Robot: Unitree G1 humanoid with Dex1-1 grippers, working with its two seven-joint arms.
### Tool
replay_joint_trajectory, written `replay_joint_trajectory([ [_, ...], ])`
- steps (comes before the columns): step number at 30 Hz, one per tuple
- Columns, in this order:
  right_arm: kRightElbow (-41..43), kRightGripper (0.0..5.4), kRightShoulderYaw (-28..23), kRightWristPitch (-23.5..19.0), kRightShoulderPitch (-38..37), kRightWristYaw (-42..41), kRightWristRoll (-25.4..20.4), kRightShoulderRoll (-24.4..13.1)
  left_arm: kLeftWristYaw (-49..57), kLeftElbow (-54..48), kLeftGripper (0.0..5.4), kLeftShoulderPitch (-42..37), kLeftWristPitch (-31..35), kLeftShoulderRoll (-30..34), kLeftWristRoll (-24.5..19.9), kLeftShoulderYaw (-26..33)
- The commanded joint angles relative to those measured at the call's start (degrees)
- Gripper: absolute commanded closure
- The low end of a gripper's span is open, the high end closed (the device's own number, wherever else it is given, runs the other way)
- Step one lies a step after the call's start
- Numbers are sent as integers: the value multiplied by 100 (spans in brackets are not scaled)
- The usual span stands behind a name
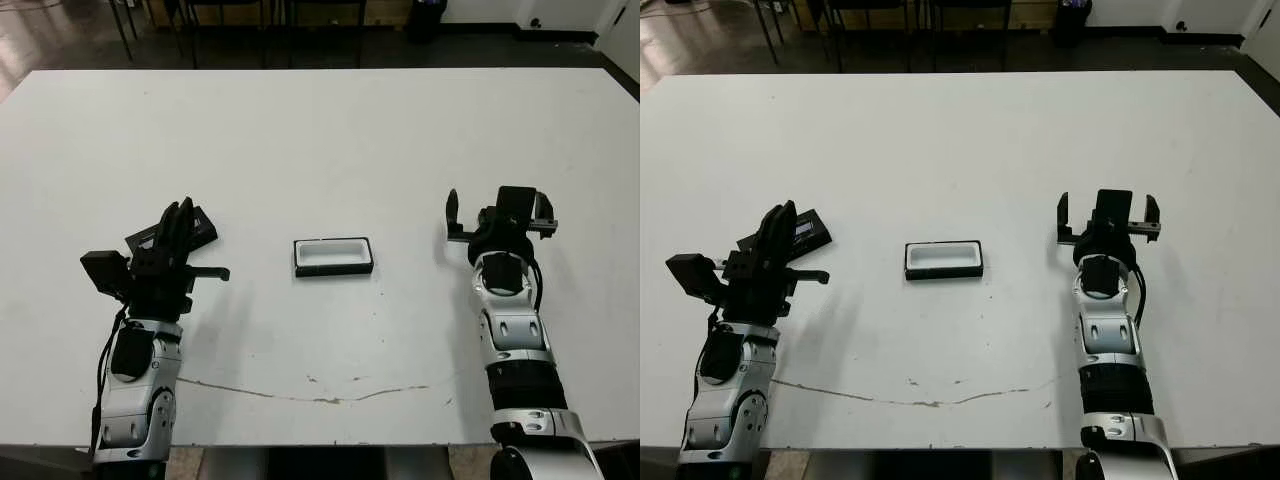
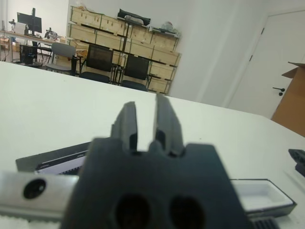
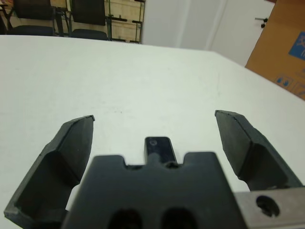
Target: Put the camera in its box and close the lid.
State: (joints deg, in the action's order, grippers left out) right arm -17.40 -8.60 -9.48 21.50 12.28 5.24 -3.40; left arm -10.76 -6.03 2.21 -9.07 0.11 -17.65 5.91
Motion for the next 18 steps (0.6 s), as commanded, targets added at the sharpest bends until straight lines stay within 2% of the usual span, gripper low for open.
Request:
replay_joint_trajectory([
  [1, -207, 2, -92, -80, -36, 44, -117, 13, -33, 108, 540, 70, 18, 54, 31, 46],
  [3, -283, 2, -104, -28, -59, 70, -156, 39, -43, 102, 540, 72, 48, 55, 1, 56],
  [18, -479, 2, 7, -375, -249, 257, -142, 229, -81, 17, 540, 110, 166, 47, -46, 64],
])
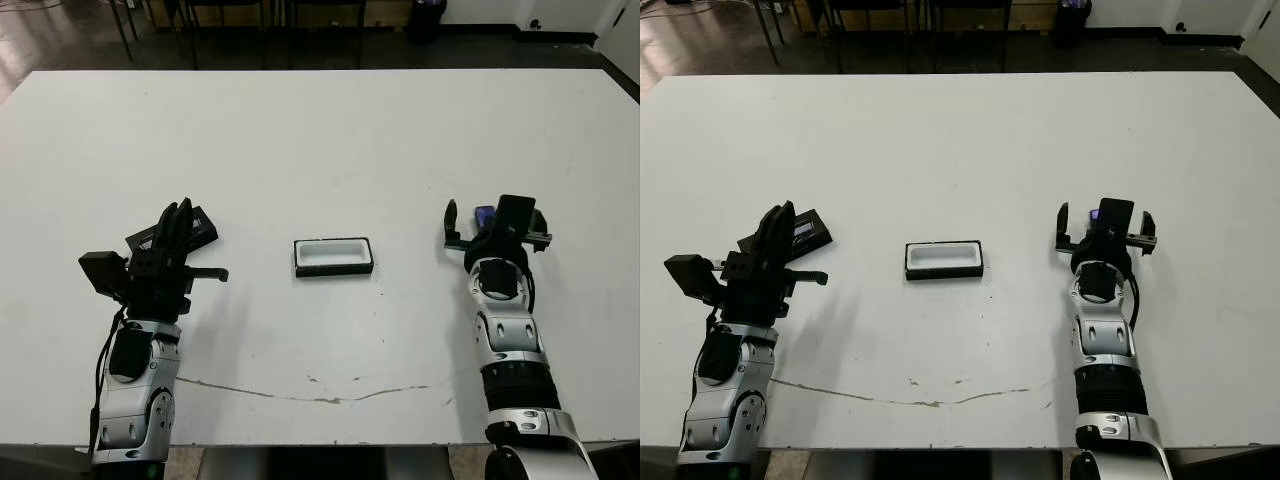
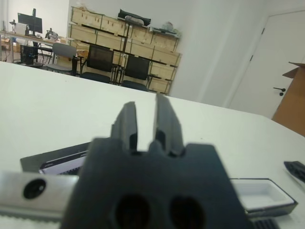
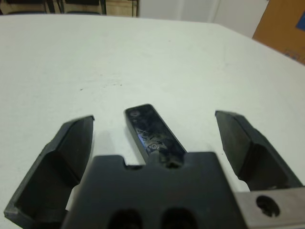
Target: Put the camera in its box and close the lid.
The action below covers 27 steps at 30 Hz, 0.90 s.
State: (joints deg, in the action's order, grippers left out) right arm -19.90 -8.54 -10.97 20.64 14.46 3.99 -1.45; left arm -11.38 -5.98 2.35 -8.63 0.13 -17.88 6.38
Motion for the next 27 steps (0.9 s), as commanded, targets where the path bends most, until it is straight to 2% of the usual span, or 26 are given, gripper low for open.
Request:
replay_joint_trajectory([
  [1, -246, 2, 26, -305, -165, 57, 20, 21, -34, 29, 540, 94, 108, 45, -26, 16],
  [13, -113, 2, 126, -745, -396, 165, 100, 121, -71, 69, 540, 108, 59, 28, -13, 16],
  [18, 181, 2, -6, -797, -586, 50, -89, 130, -80, 78, 540, 121, 45, 18, -15, 9],
  [24, 806, 2, -94, -1073, -912, -406, -254, -168, -95, 129, 540, 133, -57, -4, 26, -4],
  [27, 1266, 2, -180, -1370, -1147, -750, -421, -349, -91, 121, 540, 143, -38, -5, 14, -5],
])
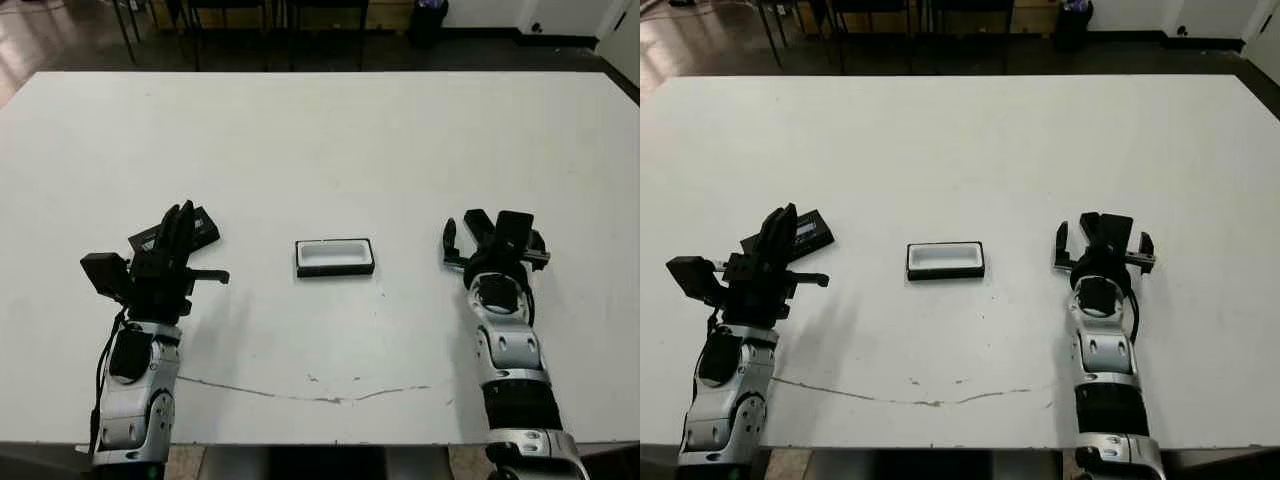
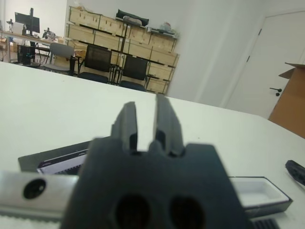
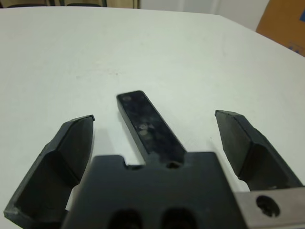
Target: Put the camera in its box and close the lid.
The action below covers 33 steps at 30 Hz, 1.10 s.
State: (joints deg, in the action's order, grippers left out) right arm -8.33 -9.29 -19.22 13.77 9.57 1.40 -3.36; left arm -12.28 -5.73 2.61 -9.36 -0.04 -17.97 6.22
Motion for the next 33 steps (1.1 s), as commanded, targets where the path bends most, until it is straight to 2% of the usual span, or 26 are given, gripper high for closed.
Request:
replay_joint_trajectory([
  [1, 267, 2, -104, -689, -528, -366, -183, -228, -10, 101, 540, 119, 23, 14, 22, 11],
  [6, 1025, 2, -134, -1281, -872, -1020, -452, -607, 52, 85, 540, 144, 28, -1, 82, -6],
  [10, 1245, 2, -185, -1425, -1003, -1462, -667, -903, 84, 66, 540, 163, 43, -13, 116, -38],
  [13, 1184, 2, -141, -1341, -1026, -1815, -680, -1204, 94, 72, 540, 173, 2, 3, 160, -50],
  [19, 493, 2, -116, -978, -818, -2677, -810, -1761, 26, 170, 540, 164, -122, -3, 149, -39],
  [24, -177, 2, 245, -232, -605, -3079, -481, -2203, 50, 171, 540, 176, -115, -18, 154, -57],
  [27, -409, 2, 383, 44, -488, -3070, -364, -2267, 68, 162, 540, 190, -107, -15, 184, -69],
  [33, -489, 2, 320, 132, -341, -3027, -555, -2087, 51, 167, 540, 215, -165, -3, 215, -76],
])
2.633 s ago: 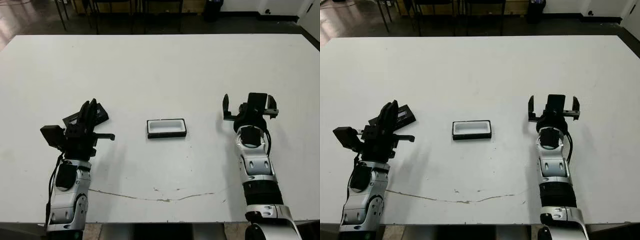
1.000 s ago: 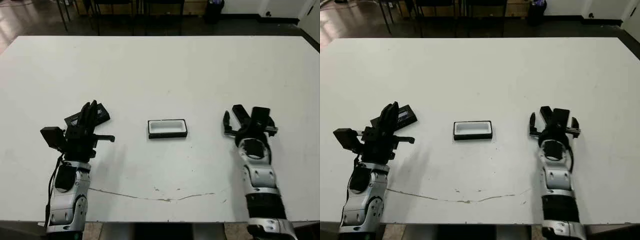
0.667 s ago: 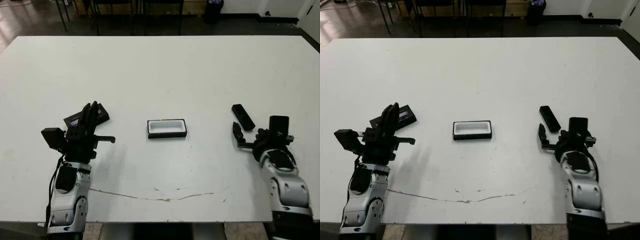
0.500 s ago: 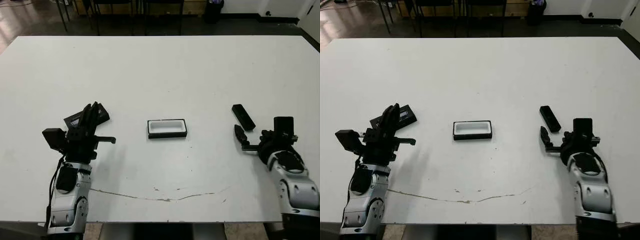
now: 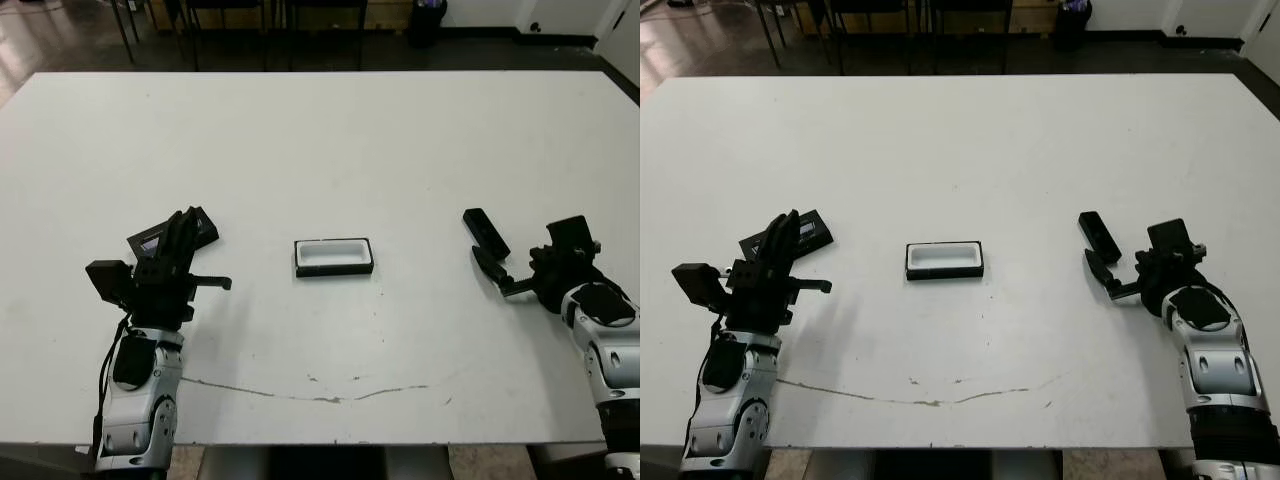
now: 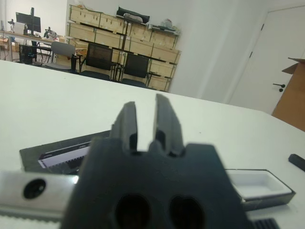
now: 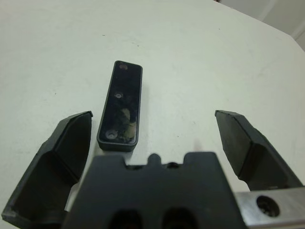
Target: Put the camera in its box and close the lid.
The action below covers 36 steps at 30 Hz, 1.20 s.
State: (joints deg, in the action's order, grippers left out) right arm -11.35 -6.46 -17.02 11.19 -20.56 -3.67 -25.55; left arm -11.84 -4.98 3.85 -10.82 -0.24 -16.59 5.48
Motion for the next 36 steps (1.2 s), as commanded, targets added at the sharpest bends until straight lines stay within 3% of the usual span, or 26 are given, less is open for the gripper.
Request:
replay_joint_trajectory([
  [1, -199, 2, 27, -85, -75, -20, -93, 171, 13, 93, 540, 98, -29, 27, 104, -5],
  [9, 52, 1, 54, -550, -98, 86, -291, 501, -73, 120, 540, 134, -47, 62, 83, -7],
  [12, -25, 36, -74, -604, -130, 114, -530, 725, -105, 146, 540, 131, -29, 74, 63, 3],
  [22, -224, 260, -126, -811, -153, 490, -627, 1087, -127, 107, 540, 150, 43, 74, -20, 39],
  [32, -501, 481, -404, -547, -113, 1094, -621, 1349, -184, 149, 540, 182, -30, 72, -11, 42],
  [36, -506, 511, -387, -675, -59, 1159, -573, 1242, -227, 162, 540, 195, -45, 59, -60, 44],
])
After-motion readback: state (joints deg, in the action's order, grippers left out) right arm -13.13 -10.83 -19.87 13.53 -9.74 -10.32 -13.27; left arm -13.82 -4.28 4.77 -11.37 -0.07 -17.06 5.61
